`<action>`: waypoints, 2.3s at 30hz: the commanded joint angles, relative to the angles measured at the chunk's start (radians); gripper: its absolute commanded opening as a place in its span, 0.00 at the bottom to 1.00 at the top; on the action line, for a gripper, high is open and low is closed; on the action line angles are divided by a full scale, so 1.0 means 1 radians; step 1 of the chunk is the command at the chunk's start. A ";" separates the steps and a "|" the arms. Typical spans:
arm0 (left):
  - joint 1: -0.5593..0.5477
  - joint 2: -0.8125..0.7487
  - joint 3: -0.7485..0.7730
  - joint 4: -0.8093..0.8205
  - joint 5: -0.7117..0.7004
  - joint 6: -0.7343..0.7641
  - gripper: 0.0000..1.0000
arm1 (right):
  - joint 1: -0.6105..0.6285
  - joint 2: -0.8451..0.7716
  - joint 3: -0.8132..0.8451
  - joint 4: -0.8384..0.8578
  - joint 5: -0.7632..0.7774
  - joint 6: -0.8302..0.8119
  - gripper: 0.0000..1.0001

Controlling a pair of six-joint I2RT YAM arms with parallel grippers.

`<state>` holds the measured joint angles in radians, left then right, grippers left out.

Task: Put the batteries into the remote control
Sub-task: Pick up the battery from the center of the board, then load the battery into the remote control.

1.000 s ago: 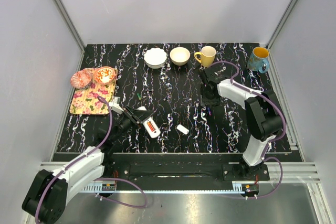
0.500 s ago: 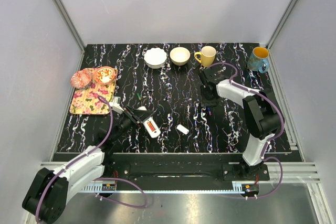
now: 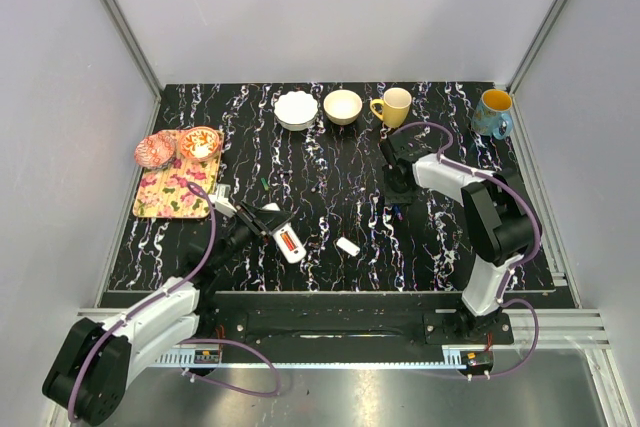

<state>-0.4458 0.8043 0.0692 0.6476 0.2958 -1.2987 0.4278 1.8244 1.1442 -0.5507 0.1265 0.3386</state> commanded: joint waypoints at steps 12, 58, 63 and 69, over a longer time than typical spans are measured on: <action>0.001 0.003 0.030 0.095 0.025 -0.005 0.00 | -0.004 0.009 -0.044 0.003 -0.021 0.056 0.12; -0.133 0.578 0.293 0.574 0.071 -0.165 0.00 | 0.566 -0.613 -0.047 0.322 0.058 0.066 0.00; -0.139 0.559 0.300 0.523 0.069 -0.145 0.00 | 0.585 -0.596 -0.046 0.357 0.076 0.056 0.00; -0.143 0.553 0.302 0.515 0.068 -0.149 0.00 | 0.608 -0.565 -0.040 0.374 0.107 0.040 0.00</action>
<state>-0.5842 1.3888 0.3332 1.1053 0.3595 -1.4483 1.0161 1.2377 1.0588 -0.2401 0.1833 0.4049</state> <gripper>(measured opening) 0.299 0.148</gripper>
